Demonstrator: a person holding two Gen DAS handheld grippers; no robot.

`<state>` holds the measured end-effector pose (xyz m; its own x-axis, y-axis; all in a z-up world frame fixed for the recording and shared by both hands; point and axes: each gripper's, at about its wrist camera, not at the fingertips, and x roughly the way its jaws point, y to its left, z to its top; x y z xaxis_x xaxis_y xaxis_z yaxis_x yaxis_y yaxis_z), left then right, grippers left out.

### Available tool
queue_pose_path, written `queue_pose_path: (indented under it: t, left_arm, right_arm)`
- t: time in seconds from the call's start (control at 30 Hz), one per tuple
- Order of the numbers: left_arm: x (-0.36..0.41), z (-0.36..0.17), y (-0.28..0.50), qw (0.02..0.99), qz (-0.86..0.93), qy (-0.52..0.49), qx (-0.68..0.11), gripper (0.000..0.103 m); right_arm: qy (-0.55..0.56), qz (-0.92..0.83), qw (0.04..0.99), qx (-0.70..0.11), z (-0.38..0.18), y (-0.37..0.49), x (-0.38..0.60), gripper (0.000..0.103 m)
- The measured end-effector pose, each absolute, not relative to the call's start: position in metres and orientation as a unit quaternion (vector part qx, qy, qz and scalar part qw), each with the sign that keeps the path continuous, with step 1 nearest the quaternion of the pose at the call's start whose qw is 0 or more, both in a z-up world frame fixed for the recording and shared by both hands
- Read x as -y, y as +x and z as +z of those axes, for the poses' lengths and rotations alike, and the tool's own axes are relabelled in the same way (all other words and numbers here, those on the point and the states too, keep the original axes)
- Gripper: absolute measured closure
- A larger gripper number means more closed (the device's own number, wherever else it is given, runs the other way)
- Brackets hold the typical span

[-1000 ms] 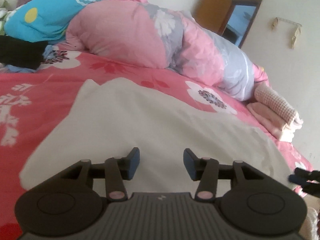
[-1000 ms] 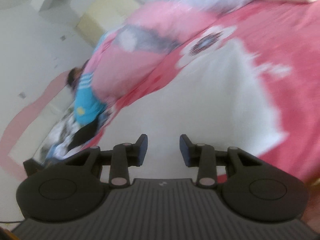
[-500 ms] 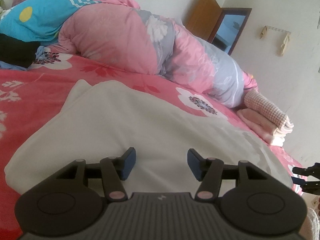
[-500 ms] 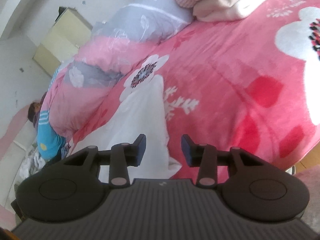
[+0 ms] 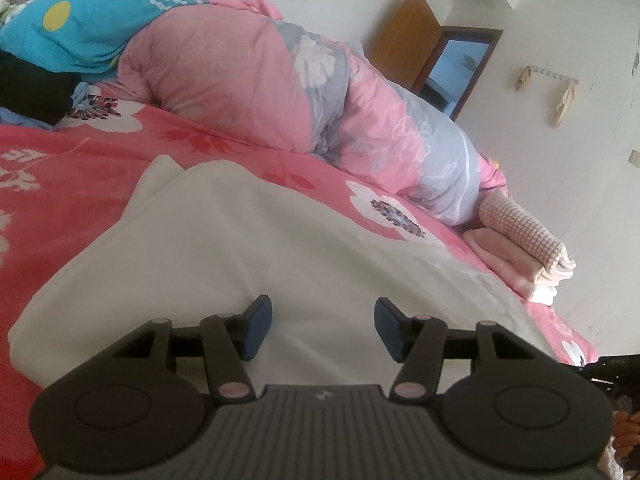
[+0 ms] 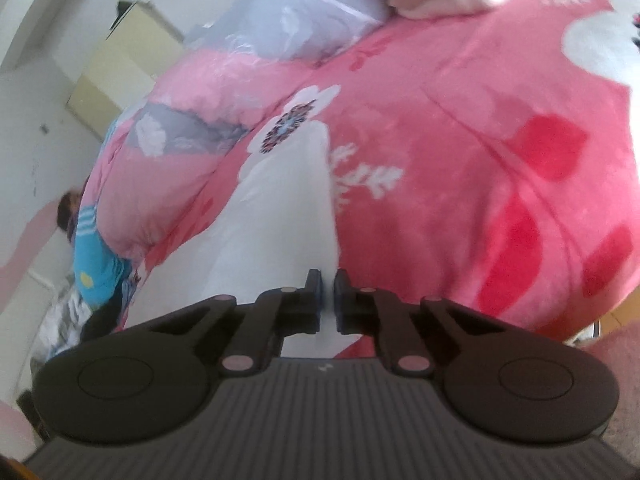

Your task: Fold clothes

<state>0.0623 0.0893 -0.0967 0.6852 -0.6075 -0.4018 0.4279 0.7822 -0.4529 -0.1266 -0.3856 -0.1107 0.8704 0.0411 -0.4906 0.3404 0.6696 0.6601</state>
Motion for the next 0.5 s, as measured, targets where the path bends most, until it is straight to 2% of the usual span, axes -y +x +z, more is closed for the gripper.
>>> queue_pose_path:
  t: [0.3, 0.4, 0.47, 0.5]
  left_arm:
    - [-0.091, -0.097, 0.062, 0.902, -0.286, -0.173, -0.274, 0.045]
    - [-0.092, -0.098, 0.062, 0.901, -0.287, -0.177, -0.274, 0.045]
    - [-0.092, -0.098, 0.062, 0.9, -0.287, -0.179, -0.274, 0.045]
    - [-0.093, -0.098, 0.062, 0.9, -0.287, -0.18, -0.274, 0.045]
  right_arm:
    - [0.478, -0.103, 0.849, -0.2, -0.102, -0.161, 0.405, 0.092]
    - [0.509, -0.062, 0.833, -0.207, -0.097, -0.166, 0.396, 0.075]
    - [0.532, -0.032, 0.816, -0.226, -0.101, -0.163, 0.387, 0.058]
    - [0.538, -0.022, 0.808, -0.239, -0.104, -0.159, 0.382, 0.057]
